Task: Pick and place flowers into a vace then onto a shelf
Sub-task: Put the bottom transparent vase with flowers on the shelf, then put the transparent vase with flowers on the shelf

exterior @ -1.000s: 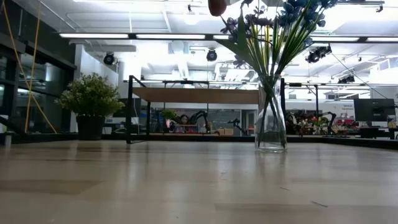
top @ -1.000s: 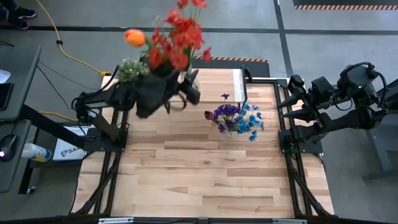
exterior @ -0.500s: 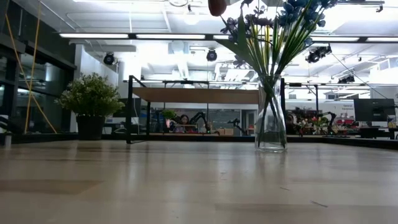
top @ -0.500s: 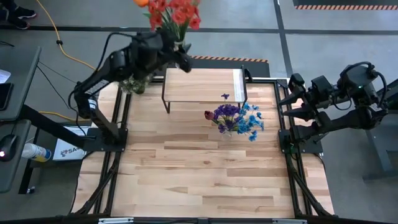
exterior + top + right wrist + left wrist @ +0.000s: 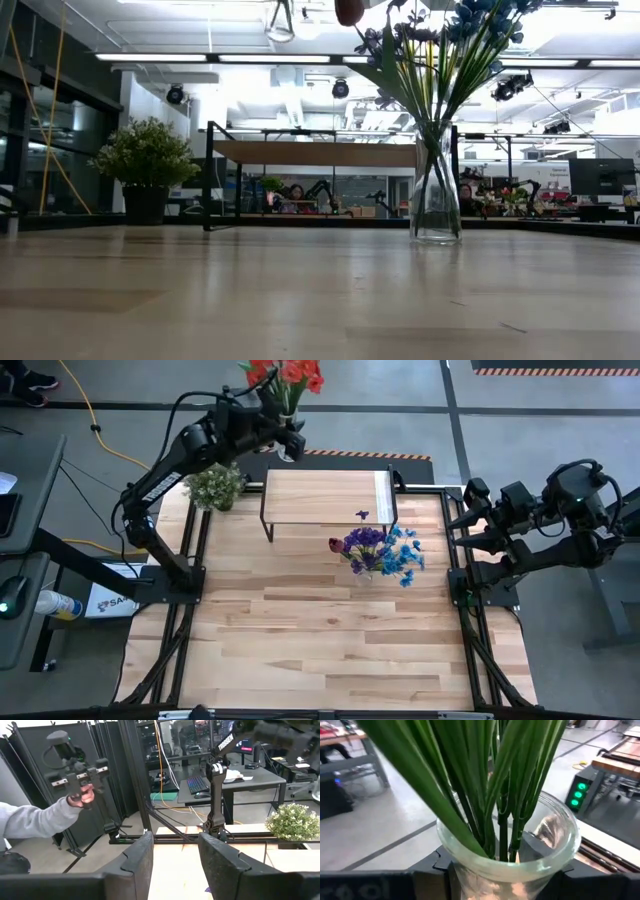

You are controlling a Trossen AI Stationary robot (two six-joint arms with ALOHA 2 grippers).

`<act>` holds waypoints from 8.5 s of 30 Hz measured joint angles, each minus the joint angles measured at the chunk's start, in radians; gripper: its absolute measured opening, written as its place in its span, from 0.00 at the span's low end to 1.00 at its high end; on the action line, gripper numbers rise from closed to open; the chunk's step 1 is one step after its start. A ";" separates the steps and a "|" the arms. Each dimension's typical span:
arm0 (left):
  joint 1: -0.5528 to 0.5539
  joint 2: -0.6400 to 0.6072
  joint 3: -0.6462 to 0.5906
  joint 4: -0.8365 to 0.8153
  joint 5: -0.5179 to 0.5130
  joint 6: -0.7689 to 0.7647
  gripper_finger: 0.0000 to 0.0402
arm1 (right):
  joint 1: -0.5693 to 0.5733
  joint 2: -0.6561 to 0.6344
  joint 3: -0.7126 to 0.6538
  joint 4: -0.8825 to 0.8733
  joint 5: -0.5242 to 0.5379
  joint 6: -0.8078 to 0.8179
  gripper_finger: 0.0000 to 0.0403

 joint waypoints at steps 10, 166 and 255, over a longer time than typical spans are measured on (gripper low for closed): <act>0.067 -0.013 -0.254 0.228 0.155 0.017 0.50 | 0.000 0.000 0.000 0.000 0.000 0.000 0.38; 0.096 -0.692 -1.247 0.482 0.371 -0.072 0.95 | 0.000 0.021 0.000 0.044 0.107 0.009 0.35; -0.998 -0.715 -1.247 0.783 -0.148 -0.342 0.95 | -0.001 -0.333 -0.003 -0.731 0.459 0.235 0.35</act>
